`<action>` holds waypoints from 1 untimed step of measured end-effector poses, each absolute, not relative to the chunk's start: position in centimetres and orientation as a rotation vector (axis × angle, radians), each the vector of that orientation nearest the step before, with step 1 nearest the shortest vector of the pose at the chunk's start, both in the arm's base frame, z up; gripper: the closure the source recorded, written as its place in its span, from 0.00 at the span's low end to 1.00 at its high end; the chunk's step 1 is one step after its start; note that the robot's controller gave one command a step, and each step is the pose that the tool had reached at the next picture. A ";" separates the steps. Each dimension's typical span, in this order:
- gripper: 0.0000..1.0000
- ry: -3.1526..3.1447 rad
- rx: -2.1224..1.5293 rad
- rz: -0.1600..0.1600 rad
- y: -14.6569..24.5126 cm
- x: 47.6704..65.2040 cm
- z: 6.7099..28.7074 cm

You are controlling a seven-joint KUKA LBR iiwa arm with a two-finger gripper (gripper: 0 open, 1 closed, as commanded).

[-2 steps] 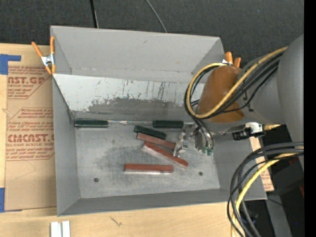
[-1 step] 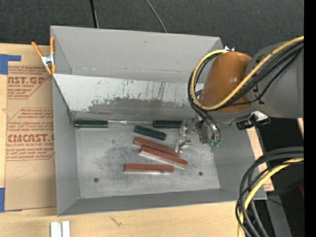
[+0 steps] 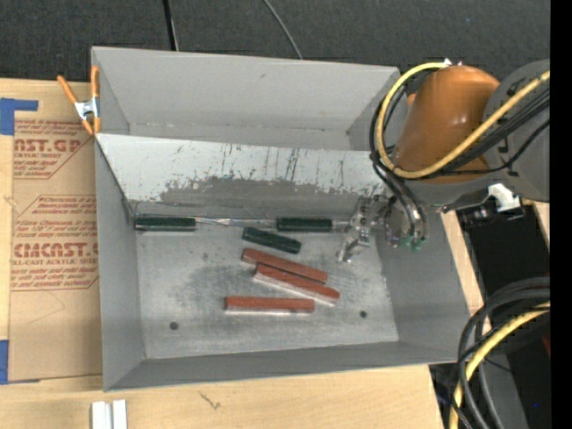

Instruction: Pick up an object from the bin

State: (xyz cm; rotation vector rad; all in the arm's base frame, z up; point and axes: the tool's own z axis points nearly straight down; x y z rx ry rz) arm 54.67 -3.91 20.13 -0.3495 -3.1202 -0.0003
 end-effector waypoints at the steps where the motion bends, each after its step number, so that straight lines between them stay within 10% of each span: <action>1: 1.00 -3.125 -0.318 0.002 -4.2 54.6 21.4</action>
Offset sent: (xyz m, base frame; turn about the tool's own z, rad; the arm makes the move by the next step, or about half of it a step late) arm -0.0245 -0.0088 0.0068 -0.1963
